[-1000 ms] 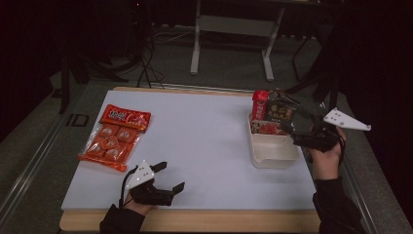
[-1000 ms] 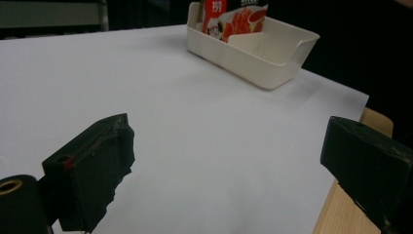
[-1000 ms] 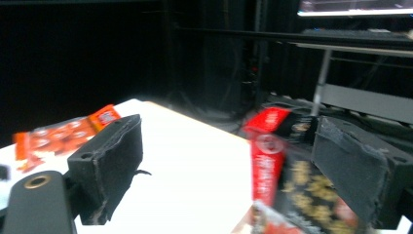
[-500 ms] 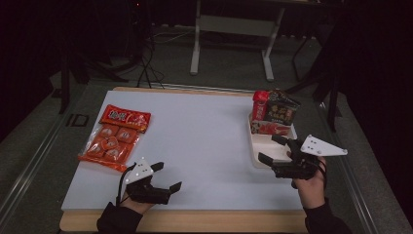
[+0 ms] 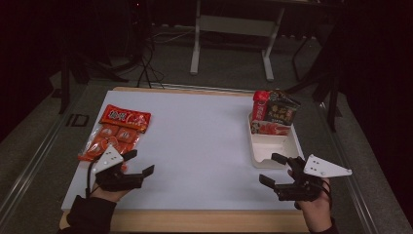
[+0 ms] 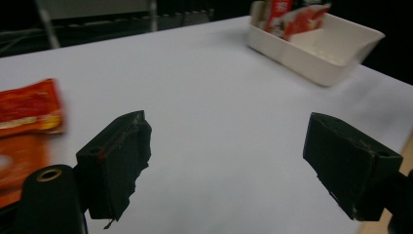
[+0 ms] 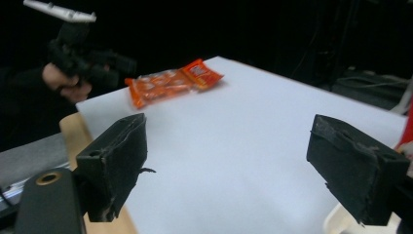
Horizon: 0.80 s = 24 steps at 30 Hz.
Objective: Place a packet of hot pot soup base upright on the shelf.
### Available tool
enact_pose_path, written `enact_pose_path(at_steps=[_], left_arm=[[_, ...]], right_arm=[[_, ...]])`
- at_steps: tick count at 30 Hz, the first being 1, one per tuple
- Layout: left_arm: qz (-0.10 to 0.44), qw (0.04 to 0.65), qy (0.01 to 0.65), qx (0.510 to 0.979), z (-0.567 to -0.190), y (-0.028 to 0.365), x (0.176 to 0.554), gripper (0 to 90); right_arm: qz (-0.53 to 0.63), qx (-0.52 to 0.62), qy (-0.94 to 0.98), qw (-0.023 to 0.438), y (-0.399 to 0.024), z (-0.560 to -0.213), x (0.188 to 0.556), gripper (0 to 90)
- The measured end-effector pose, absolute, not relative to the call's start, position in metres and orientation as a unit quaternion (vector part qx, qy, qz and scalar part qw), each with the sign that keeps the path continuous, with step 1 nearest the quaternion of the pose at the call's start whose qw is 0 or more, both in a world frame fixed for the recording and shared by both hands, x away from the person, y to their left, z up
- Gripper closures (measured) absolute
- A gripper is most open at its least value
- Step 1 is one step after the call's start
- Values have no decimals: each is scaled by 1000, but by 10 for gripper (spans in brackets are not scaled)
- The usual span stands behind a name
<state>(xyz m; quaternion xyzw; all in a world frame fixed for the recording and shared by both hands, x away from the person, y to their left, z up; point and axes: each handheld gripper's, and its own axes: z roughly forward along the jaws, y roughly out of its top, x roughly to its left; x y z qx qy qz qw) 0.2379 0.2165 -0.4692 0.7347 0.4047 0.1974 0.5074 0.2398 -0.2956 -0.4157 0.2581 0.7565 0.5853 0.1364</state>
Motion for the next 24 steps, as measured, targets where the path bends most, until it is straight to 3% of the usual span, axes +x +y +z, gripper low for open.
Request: enact_pose_path(at_steps=[4, 12, 13, 17, 24], left_arm=[[223, 495, 433, 720, -466, 244, 238, 274], [273, 449, 510, 681, -467, 291, 247, 804], [281, 439, 516, 680, -468, 294, 248, 836], [296, 406, 537, 677, -475, 306, 256, 889], [278, 335, 576, 692, -506, 332, 286, 898]], right_arm=[[583, 264, 758, 124, -297, -424, 234, 148], [590, 263, 754, 118, -297, -429, 235, 152], [590, 263, 754, 116, -297, -429, 235, 152], [588, 262, 757, 113, -295, -430, 235, 152], [587, 251, 762, 109, -291, -433, 237, 152]])
